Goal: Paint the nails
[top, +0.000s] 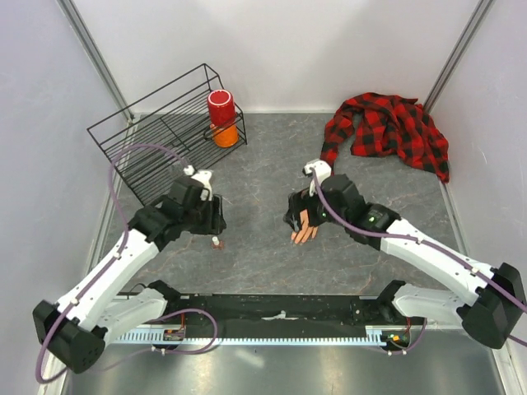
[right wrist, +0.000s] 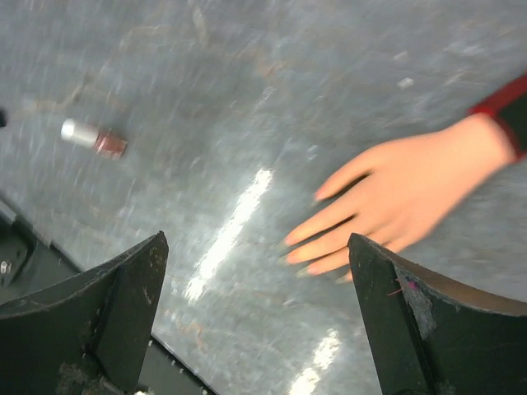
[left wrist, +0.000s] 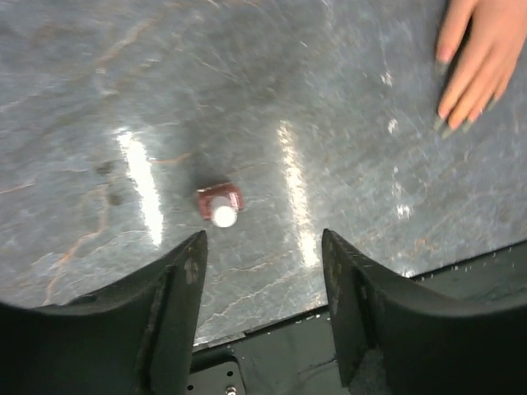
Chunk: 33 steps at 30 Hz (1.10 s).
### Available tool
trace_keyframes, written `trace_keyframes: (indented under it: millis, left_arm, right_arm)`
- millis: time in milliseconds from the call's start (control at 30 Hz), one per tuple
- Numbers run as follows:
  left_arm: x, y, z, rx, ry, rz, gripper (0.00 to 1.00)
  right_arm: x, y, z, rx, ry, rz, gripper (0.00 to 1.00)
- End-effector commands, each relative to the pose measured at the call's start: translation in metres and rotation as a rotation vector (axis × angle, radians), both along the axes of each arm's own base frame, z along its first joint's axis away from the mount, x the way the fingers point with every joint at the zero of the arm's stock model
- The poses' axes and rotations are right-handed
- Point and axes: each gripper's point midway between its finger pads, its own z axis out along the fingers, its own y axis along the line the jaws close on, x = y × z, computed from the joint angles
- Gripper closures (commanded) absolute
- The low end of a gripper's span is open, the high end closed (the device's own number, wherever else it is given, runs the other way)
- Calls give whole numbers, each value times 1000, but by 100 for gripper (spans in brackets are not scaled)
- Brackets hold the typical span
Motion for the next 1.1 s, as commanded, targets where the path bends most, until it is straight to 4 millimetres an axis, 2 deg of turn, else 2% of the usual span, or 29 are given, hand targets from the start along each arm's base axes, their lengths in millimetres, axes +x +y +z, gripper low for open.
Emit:
trace_keyframes:
  millis: [0,67,167,267,400,767,1067]
  left_arm:
    - [15,-10,-10,56,-46,38,46]
    - [13,-7,-15,82,-46,44,48]
    - [4,-5,-24,95,-7,48,47]
    - [-4,8,-33,127,40,177,47]
    - [-6,11,-41,143,45,217,48]
    - [-8,11,-57,200,90,219,56]
    - [-12,9,-75,240,145,223,56]
  right_arm:
    - [-9,32,15,140,-65,69,2]
    - [-15,33,11,151,-66,80,2]
    - [-18,30,8,159,-71,75,2]
    - [-18,28,10,166,-80,69,2]
    - [-18,28,12,175,-84,68,2]
    - [-20,30,2,175,-60,68,2]
    - [-21,27,4,175,-71,64,2]
